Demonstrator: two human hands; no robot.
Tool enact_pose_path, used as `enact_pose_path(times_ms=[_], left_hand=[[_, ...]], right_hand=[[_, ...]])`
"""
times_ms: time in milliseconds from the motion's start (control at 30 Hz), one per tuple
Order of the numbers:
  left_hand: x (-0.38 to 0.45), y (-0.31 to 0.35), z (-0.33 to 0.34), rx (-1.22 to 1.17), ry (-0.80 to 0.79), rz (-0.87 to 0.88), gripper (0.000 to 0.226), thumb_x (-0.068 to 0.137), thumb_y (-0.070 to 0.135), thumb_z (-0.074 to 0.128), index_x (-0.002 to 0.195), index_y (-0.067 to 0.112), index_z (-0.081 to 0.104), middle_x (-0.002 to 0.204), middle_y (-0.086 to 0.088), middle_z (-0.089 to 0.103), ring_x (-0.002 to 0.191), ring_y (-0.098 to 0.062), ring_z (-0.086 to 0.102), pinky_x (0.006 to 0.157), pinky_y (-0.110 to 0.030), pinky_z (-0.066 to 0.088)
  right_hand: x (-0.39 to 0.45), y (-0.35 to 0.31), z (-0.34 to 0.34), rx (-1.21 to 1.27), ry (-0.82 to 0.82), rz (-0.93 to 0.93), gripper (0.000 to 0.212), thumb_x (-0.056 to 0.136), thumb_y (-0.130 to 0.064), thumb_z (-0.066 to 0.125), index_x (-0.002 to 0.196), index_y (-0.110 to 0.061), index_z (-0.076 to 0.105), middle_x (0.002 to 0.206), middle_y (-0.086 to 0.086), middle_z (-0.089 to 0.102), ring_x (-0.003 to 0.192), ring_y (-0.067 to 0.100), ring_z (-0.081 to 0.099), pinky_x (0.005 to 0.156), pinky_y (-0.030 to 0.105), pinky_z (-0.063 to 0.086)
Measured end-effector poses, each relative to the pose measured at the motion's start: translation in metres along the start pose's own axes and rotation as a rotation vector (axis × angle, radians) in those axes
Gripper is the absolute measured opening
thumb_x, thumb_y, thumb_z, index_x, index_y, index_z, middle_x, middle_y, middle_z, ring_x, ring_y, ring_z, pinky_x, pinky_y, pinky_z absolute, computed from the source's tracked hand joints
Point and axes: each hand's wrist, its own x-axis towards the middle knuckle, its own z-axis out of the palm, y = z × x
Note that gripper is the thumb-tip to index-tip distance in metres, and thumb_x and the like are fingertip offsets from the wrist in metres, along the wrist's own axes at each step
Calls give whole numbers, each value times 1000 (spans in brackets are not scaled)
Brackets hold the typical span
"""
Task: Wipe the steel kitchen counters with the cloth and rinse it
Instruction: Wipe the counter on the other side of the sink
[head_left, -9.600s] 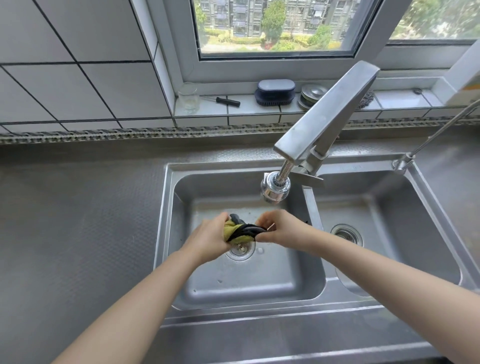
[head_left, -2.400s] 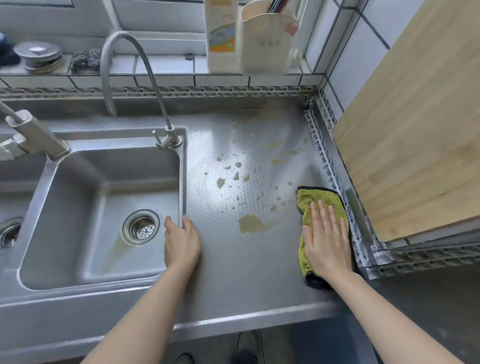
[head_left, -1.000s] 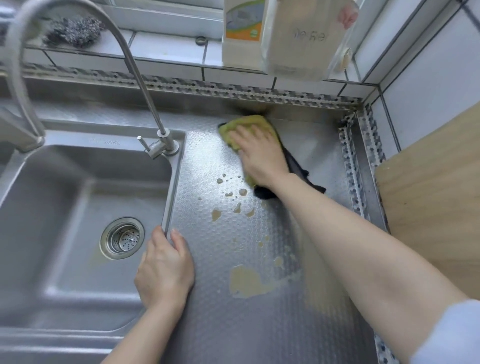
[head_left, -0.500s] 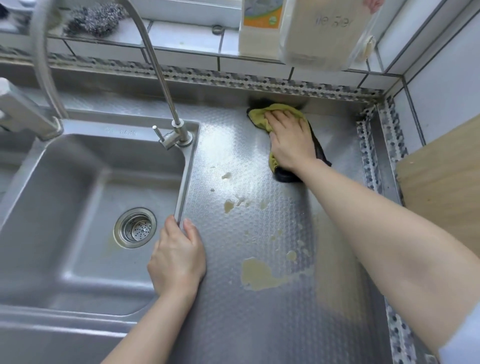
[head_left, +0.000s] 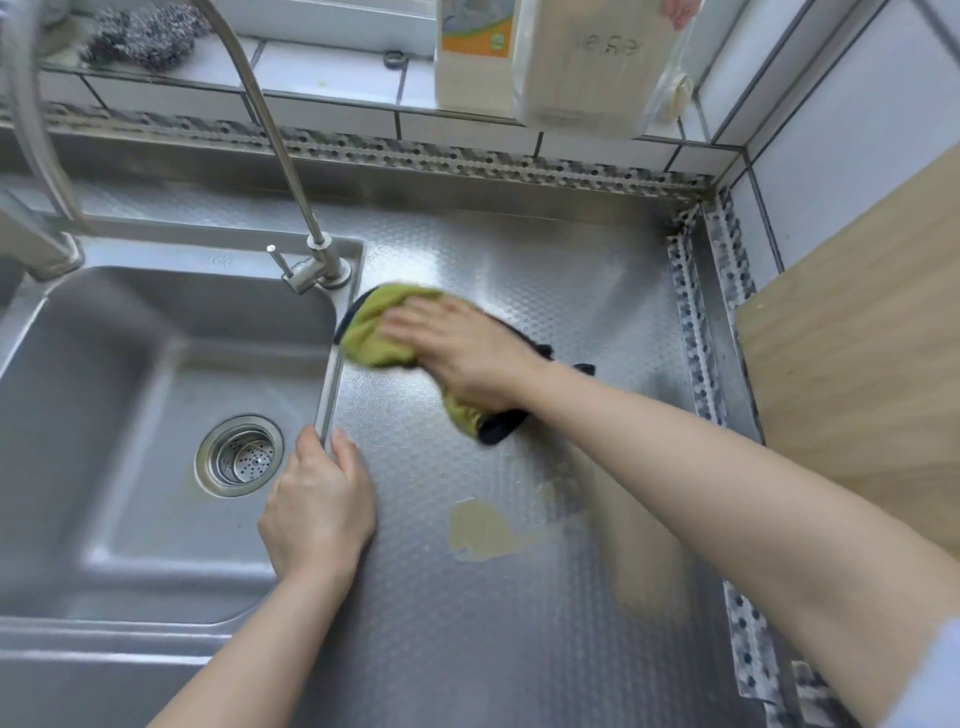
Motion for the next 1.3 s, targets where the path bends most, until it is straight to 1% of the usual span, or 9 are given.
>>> enact_pose_path(times_ms=[233,433,533,867,933,1000,1133,1200,1300], left_hand=[[2,-2,2,8,7,3,46,97,43,25,118,12,51,111,-21,65,98,-43,60,78,-45,44],[2,-1,3,-8,18,13,46,97,43,23,114,11,51,116,-18,63,100,-42,59,78,-45,44],[2,0,2,-11,16,2,48,96,42,23,115,8,51,115,-20,63,99,-42,60,79,-46,44],[4,-9,-5,-172,-90,10,41,101,37,28,120,10,53,118,-24,63,103,-44,57,81,-45,42],[-4,-20,-13,-145,-148,52,46,101,38,26,131,13,49,126,-21,60,107,-43,57,84,-44,43],[-19,-37,-18,-47,-177,123,52,101,44,23,140,15,40,128,-19,60,109,-41,58,85,-45,44],[-42,-63,-25,2,-211,154,54,99,51,19,123,12,49,109,-22,67,99,-42,62,77,-44,44],[-43,-63,-26,19,-208,141,51,99,51,20,110,11,51,103,-23,68,95,-43,63,74,-43,42],[-41,-61,-25,27,-193,149,50,99,49,21,107,10,51,101,-25,68,93,-44,63,75,-44,43]], right_hand=[[-61,120,-27,-108,239,712,50,99,-24,29,149,-15,33,156,9,33,144,28,27,119,47,20],[-77,105,-7,-64,376,1159,53,101,-30,27,153,-22,24,162,4,21,149,27,15,120,46,11],[-63,65,2,-58,301,1089,53,102,-35,22,155,-28,18,164,-1,13,150,27,8,121,49,5],[-11,-82,32,-73,43,272,54,102,-35,33,154,-35,18,163,-9,13,151,18,7,121,41,1],[-21,-71,26,-70,37,289,54,102,-33,32,154,-33,18,163,-9,13,151,16,7,122,40,1],[-31,-54,23,-60,104,524,55,102,-35,28,155,-29,16,164,-5,12,151,17,6,122,40,1],[-27,-54,25,-8,193,955,56,102,-39,24,156,-28,12,165,-4,4,151,22,-1,122,45,-3],[-11,-77,31,-21,179,870,55,102,-39,25,155,-33,13,164,-7,6,151,24,0,121,46,-3],[2,-121,46,-97,106,490,50,102,-39,31,151,-38,25,162,-9,17,151,23,9,121,47,2]])
